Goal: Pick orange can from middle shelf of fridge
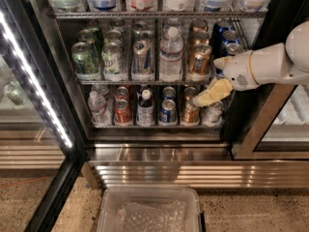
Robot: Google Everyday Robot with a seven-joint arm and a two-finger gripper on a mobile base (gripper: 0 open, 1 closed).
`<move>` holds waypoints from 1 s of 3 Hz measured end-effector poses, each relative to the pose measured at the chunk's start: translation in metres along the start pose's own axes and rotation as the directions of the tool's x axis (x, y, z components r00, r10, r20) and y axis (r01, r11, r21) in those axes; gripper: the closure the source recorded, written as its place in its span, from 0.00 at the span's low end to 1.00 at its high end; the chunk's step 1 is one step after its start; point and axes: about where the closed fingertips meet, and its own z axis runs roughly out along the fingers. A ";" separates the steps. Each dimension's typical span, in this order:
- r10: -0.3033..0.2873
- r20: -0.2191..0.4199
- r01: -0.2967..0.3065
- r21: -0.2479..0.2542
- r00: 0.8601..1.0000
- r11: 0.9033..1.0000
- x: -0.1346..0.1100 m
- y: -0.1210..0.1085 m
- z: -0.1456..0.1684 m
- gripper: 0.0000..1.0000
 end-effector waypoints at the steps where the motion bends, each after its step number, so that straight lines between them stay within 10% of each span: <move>1: -0.006 0.017 0.006 0.009 1.000 1.000 -0.005 -0.016 0.017 0.00; 3: -0.028 0.041 0.025 0.060 0.999 0.998 -0.020 -0.053 0.039 0.00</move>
Offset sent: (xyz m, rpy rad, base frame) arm 0.0795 0.0107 0.0022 0.0019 -0.0990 -0.0271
